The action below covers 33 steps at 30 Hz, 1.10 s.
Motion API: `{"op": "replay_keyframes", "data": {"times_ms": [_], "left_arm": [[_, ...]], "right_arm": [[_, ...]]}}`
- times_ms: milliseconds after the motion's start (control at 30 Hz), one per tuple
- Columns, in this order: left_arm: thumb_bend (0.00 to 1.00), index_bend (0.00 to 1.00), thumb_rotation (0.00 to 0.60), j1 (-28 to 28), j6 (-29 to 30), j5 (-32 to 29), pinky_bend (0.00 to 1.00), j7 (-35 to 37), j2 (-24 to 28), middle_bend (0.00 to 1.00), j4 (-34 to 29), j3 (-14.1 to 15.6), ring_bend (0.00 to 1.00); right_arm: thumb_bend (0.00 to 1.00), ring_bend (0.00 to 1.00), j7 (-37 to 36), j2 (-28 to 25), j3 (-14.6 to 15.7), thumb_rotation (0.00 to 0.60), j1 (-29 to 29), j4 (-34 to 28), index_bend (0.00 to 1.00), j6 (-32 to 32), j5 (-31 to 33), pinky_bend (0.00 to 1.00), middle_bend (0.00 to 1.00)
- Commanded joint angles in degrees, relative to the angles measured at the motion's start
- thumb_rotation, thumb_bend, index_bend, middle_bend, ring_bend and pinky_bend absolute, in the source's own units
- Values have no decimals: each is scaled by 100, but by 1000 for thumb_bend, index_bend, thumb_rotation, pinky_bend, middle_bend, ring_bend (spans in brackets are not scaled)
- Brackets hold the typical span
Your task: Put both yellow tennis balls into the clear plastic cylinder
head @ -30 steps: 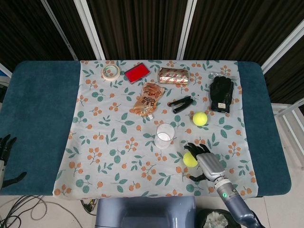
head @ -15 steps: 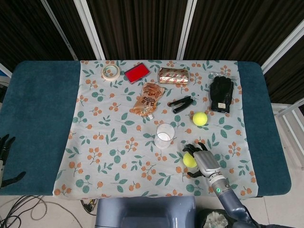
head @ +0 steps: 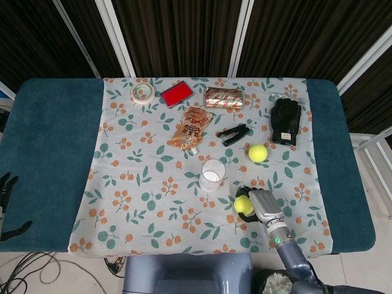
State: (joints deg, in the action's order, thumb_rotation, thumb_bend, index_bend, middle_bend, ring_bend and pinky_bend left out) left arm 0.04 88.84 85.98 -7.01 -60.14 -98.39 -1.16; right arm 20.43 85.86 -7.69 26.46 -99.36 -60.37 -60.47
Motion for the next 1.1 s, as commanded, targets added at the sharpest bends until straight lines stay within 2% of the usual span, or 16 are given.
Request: {"op": "replay_keyframes", "data": {"times_ms": [33,300,433,567,833,1100], "left_arm": [[41,54,600,1,-2,-8,137,10,6,0,-3,-2,0],[41,54,600,4,0,22,137,3,8,0,-20,15,0],[41,54,600,5,0,30,137,0,9,0,-26,20,0],[41,54,600,7,1,13,137,22,17,0,-29,12,0],[41,54,600,10,2,-18,137,88,48,0,-27,-4,0],[41,54,600,5,-20,-65,138,134,68,0,-25,-20,0]], "right_arm": [[560,588,-76,-247,-211,600,44,-158,496,-135,-82,471,418],[560,588,-66,-1203,-1037,600,302,-676,496,-308,9,584,418],[560,588,142,-1577,-1467,600,579,-809,496,-231,401,632,418],[559,588,318,-1736,-1730,600,933,-879,496,3,874,675,418],[560,588,477,-1665,-1957,600,1652,-1068,496,375,1780,743,418],[560,588,604,-1467,-1842,600,2031,-1345,496,263,2096,797,418]]}}
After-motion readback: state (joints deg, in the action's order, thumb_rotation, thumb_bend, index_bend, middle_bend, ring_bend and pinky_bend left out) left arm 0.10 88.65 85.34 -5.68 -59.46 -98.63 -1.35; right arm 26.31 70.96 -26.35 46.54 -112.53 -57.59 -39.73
